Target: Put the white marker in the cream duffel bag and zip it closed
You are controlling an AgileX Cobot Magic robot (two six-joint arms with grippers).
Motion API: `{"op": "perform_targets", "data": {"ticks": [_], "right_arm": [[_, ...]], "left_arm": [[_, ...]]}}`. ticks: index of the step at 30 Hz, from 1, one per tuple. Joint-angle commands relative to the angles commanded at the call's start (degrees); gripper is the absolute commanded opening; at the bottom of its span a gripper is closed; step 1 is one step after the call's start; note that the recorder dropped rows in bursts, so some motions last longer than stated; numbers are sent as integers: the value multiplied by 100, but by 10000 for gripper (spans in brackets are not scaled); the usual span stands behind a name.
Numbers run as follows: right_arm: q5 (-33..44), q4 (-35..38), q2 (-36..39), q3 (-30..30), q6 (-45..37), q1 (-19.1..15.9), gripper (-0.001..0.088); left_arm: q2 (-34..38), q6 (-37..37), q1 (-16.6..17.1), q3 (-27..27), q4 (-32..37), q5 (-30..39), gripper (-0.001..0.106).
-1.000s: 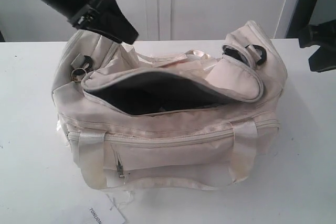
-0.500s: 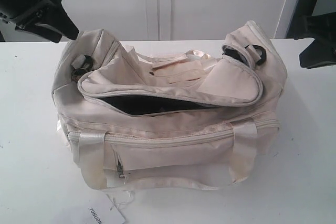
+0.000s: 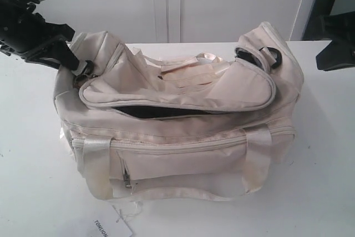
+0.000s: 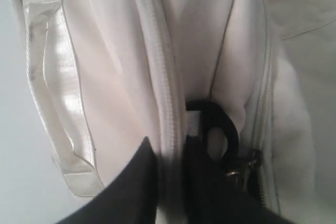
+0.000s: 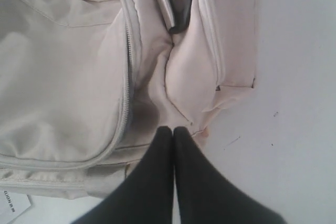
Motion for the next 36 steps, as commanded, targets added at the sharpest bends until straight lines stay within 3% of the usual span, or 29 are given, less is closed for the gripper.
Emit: {"op": "perform_targets", "data": {"ticks": [4,12,20,30,36], "right_arm": [[50,299,-10,0,-229,215,0],[331,1734,-60,0,-2105,896,0],[262,1783,-60,0,-2411,1540,0],[-1207,2080,101,0,-2528,2535,0],[-2233,2164,574,0,-2516,3243,0]], "left_arm": [[0,0,0,0,-227,53,0],[-23,182,0,0,-1025,202,0],[-23,277,10,0,-1627,239,0],[-23,433,520,0,-2706,870,0],[-23,494,528,0,-2818,1008,0]]}}
